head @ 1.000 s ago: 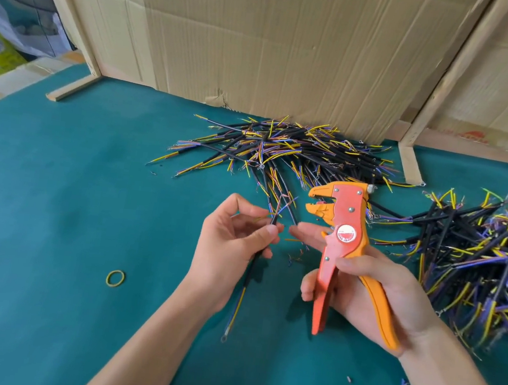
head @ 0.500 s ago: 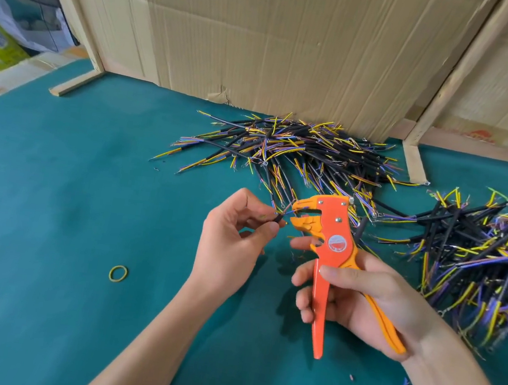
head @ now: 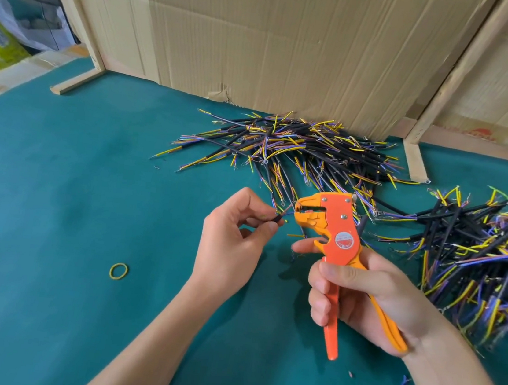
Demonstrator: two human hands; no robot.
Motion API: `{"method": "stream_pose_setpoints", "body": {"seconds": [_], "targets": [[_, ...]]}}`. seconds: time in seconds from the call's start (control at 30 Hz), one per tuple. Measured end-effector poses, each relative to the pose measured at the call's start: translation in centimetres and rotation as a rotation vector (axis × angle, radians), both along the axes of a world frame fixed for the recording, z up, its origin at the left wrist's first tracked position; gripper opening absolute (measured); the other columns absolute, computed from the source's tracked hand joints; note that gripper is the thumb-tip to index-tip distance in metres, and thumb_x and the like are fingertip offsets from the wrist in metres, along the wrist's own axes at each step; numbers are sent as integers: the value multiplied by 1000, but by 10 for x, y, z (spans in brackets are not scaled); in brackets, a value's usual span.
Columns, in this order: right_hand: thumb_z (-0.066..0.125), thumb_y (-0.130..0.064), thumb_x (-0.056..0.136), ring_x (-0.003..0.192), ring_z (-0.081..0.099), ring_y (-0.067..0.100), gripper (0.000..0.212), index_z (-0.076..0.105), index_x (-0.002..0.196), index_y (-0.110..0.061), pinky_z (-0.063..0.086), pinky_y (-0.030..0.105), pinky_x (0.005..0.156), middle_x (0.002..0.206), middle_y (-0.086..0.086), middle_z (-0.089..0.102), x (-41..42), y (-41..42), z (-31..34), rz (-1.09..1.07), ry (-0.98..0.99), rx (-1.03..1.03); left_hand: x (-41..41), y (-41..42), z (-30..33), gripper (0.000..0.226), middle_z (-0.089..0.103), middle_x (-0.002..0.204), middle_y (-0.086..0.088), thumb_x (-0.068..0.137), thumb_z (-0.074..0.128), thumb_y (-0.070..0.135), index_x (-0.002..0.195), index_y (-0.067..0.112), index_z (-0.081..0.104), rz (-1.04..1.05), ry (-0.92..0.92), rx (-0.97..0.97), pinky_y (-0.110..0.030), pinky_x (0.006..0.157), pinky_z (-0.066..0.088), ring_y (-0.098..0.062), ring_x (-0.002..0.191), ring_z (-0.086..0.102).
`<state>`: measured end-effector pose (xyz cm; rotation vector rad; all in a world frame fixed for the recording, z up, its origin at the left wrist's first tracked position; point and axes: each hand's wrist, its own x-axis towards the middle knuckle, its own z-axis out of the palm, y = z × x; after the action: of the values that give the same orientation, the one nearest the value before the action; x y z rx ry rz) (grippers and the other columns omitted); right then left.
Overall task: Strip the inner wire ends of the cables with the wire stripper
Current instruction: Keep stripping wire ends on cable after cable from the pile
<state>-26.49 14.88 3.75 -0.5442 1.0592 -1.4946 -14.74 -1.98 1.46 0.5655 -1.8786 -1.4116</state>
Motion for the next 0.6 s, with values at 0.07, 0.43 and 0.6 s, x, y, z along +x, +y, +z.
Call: {"method": "stream_pose_setpoints", "body": {"seconds": [0.07, 0.43, 0.6], "targets": [[67, -11, 87, 56, 51, 26, 39, 66, 124, 2, 48, 38, 54, 72, 12, 49, 0, 0, 1, -12, -2, 5, 0, 0, 1, 24, 76, 85, 4, 86, 72, -2, 82, 18, 61, 4, -4, -9, -57, 65, 54, -18, 77, 65], [74, -13, 82, 35, 30, 11, 26, 72, 105, -3, 32, 19, 35, 57, 2, 31, 5, -6, 0, -135, 16, 34, -1, 2, -1, 19, 76, 84, 2, 83, 72, 8, 81, 24, 62, -24, 4, 21, -50, 65, 53, -20, 79, 68], [73, -13, 81, 44, 47, 20, 30, 73, 107, 1, 44, 30, 43, 65, 11, 48, 6, -4, 2, -144, -50, -2, -1, 0, -1, 17, 76, 83, 0, 82, 72, 8, 80, 23, 63, 28, 41, 51, -46, 66, 53, -21, 76, 68]]}}
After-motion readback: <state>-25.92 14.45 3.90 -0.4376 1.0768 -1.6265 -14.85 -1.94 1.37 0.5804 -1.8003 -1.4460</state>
